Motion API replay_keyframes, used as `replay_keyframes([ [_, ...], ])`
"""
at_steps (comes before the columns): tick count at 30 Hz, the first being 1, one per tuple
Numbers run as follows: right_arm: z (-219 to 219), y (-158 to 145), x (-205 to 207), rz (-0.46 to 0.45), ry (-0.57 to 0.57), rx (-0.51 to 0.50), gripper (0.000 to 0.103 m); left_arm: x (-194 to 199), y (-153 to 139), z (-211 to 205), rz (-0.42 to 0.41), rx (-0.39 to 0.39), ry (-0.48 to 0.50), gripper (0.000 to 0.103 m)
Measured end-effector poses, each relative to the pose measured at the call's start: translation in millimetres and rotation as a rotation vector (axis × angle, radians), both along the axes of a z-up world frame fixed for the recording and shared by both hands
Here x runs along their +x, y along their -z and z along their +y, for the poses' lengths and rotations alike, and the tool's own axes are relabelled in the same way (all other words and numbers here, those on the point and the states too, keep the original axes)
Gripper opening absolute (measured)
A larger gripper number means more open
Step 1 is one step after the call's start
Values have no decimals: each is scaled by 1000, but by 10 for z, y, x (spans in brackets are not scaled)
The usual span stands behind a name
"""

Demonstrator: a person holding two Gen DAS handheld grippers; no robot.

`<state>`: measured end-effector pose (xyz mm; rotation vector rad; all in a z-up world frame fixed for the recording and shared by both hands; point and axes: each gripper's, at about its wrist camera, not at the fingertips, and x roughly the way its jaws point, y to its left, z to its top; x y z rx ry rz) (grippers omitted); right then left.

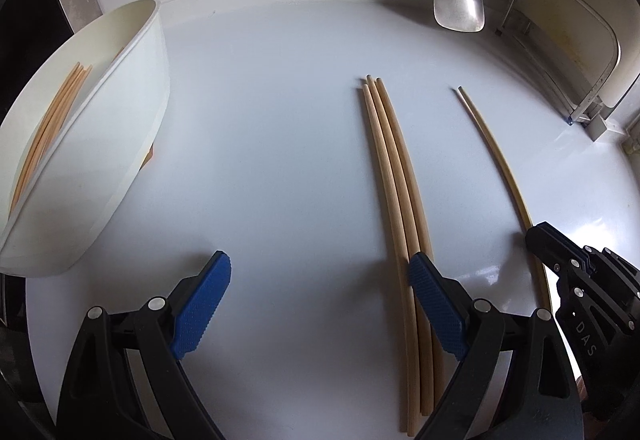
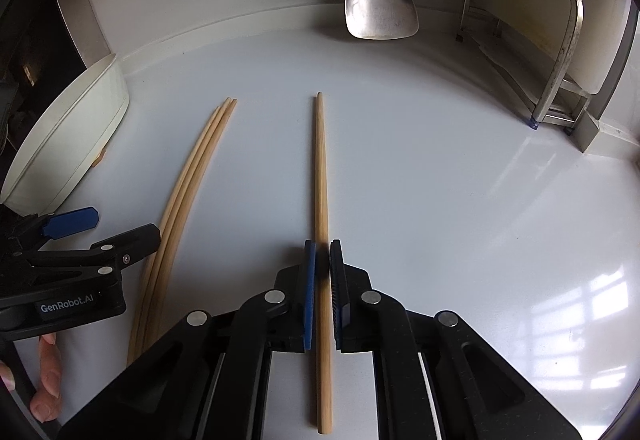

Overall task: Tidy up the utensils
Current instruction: 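Close the right tool on one chopstick while the left tool grasps another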

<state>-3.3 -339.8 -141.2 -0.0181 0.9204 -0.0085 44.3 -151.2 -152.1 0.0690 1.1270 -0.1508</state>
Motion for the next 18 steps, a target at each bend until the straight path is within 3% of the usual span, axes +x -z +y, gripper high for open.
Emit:
replay_keyframes([
  [1, 2, 7, -2, -1, 2, 3, 9, 1, 3, 1, 0, -1, 1, 89],
  [4, -4, 0, 9, -9, 8, 2, 29, 10, 17, -3, 1, 6, 4, 89],
  [18, 53, 29, -16, -21, -19, -51, 30, 124, 101, 52, -27, 28, -13, 94],
])
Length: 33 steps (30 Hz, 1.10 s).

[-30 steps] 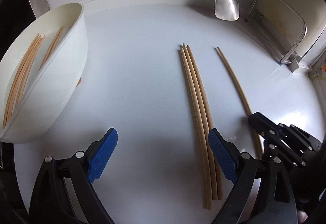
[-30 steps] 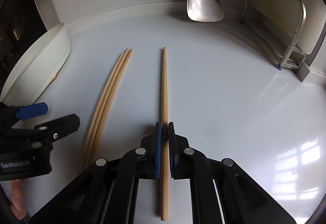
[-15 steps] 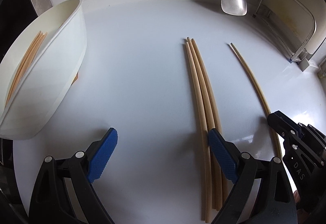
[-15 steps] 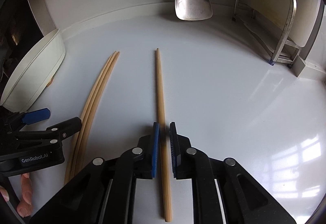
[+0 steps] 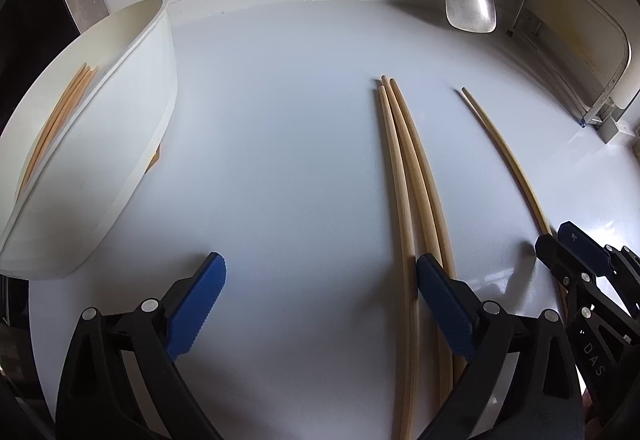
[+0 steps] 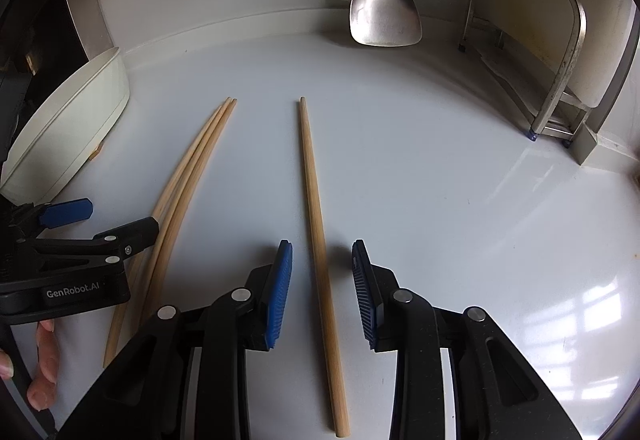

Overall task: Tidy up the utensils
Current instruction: 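Close the right tool on one chopstick while the left tool grasps another, then lift both held chopsticks and carry them over the white basin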

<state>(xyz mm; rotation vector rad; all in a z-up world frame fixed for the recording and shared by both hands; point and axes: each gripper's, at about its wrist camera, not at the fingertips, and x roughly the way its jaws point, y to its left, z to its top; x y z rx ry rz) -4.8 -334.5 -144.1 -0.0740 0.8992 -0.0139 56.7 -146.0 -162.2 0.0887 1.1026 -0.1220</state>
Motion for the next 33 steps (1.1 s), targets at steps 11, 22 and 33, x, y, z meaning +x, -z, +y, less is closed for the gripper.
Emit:
replay_keyframes([
  [11, 78, 14, -14, 8, -36, -32, 22, -138, -7, -103, -50, 2, 15, 62],
  [22, 44, -15, -17, 24, -20, 31, 6, -251, -66, -118, -23, -6, 88, 7],
  [33, 179, -502, -55, -19, -1, 88, 6, -213, -655, 233, -59, -73, 84, 7],
])
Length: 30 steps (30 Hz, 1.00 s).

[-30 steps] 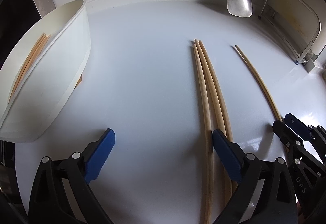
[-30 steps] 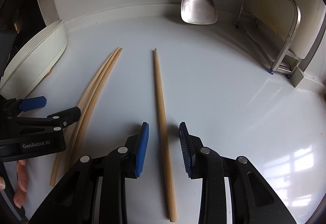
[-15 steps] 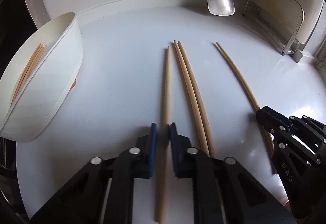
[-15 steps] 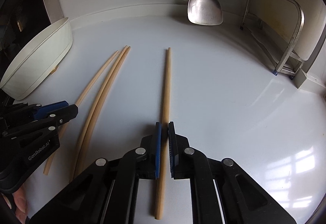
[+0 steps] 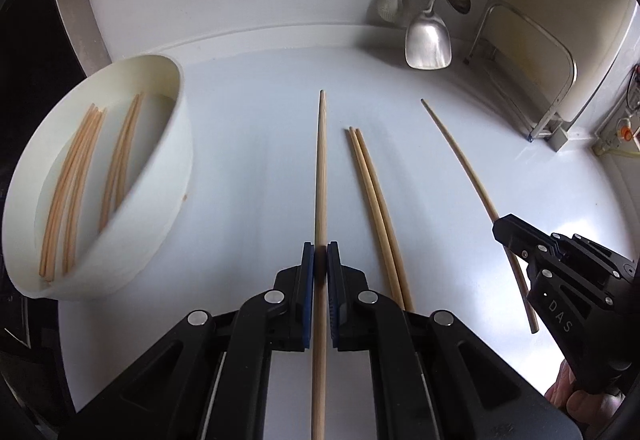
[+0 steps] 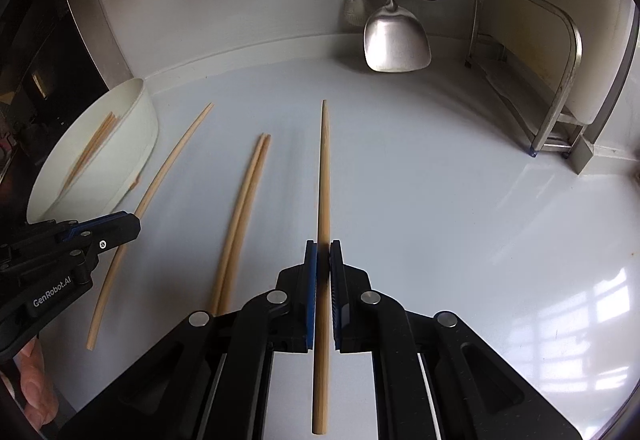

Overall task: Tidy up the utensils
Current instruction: 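Lift both held chopsticks and carry them over the white basin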

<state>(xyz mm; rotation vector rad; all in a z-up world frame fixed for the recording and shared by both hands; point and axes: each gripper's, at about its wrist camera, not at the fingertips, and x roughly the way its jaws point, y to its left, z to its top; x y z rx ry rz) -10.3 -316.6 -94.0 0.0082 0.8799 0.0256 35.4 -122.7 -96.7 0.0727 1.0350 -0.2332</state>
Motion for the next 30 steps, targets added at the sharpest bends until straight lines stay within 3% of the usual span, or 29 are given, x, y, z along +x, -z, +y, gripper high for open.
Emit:
replay_keyframes([
  [7, 528, -507, 114, -61, -64, 0, 6, 83, -521, 720, -36, 10, -71, 7],
  [13, 1214, -697, 318, -83, -139, 12, 6, 227, -701, 1517, -27, 12, -152, 7],
  [22, 2275, -536, 677, -43, -231, 19, 6, 584, -678, 2212, -36, -10, -188, 7],
  [30, 2652, -280, 996, 43, -225, 41, 6, 828, -431, 2487, 9, -42, -183, 7],
])
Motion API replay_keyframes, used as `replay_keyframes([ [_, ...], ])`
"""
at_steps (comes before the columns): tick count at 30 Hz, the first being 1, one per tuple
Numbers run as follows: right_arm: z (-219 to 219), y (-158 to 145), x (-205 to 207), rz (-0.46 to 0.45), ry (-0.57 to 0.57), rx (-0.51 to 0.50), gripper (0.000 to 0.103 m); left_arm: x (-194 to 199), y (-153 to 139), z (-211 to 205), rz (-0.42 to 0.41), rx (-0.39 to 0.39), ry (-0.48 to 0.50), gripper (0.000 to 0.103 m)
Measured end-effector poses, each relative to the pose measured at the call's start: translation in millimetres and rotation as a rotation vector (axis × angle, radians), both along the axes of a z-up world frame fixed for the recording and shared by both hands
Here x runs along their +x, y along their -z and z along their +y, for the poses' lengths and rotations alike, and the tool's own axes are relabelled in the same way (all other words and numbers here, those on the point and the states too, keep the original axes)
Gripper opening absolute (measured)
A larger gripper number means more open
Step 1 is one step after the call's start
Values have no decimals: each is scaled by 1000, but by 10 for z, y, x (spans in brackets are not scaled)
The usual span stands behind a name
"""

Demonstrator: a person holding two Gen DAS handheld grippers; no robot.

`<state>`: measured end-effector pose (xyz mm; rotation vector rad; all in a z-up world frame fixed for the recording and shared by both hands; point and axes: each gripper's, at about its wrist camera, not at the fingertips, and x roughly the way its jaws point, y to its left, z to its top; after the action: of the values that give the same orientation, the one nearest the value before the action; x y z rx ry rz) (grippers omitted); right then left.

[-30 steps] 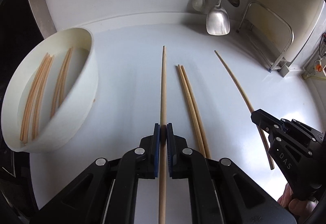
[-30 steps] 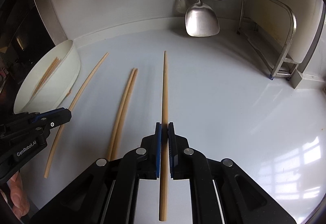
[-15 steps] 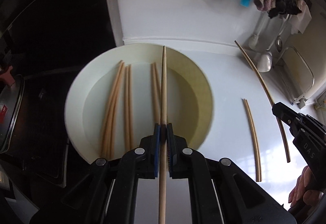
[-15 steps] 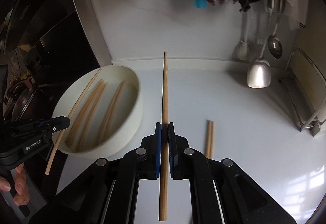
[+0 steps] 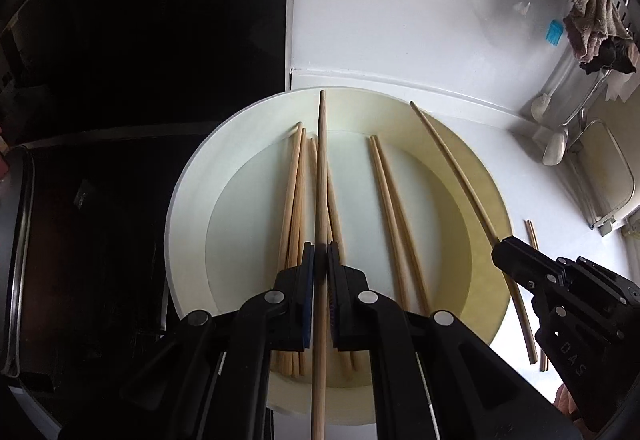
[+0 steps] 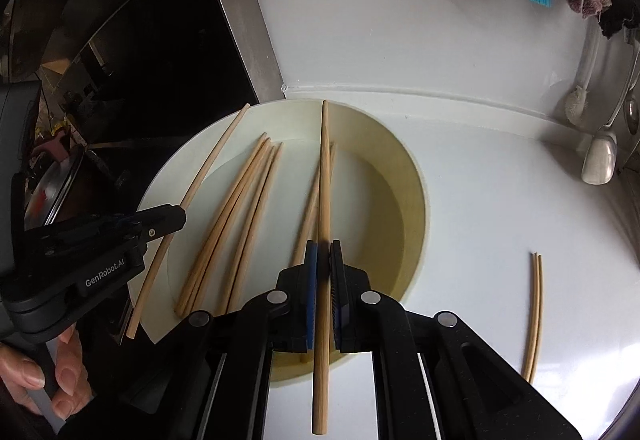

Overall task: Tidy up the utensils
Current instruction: 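Lift both held chopsticks and carry them over the white basin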

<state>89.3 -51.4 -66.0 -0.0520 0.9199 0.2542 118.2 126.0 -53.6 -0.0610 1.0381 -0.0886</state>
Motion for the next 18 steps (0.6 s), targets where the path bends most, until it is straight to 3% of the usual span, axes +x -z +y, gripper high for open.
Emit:
replay_keyframes([
  [9, 149, 385, 308, 118, 24, -15, 6, 170, 280, 48, 71, -10, 20, 7],
  [18, 240, 501, 511, 153, 23, -22, 6, 382, 512, 65, 136, -2, 13, 7],
])
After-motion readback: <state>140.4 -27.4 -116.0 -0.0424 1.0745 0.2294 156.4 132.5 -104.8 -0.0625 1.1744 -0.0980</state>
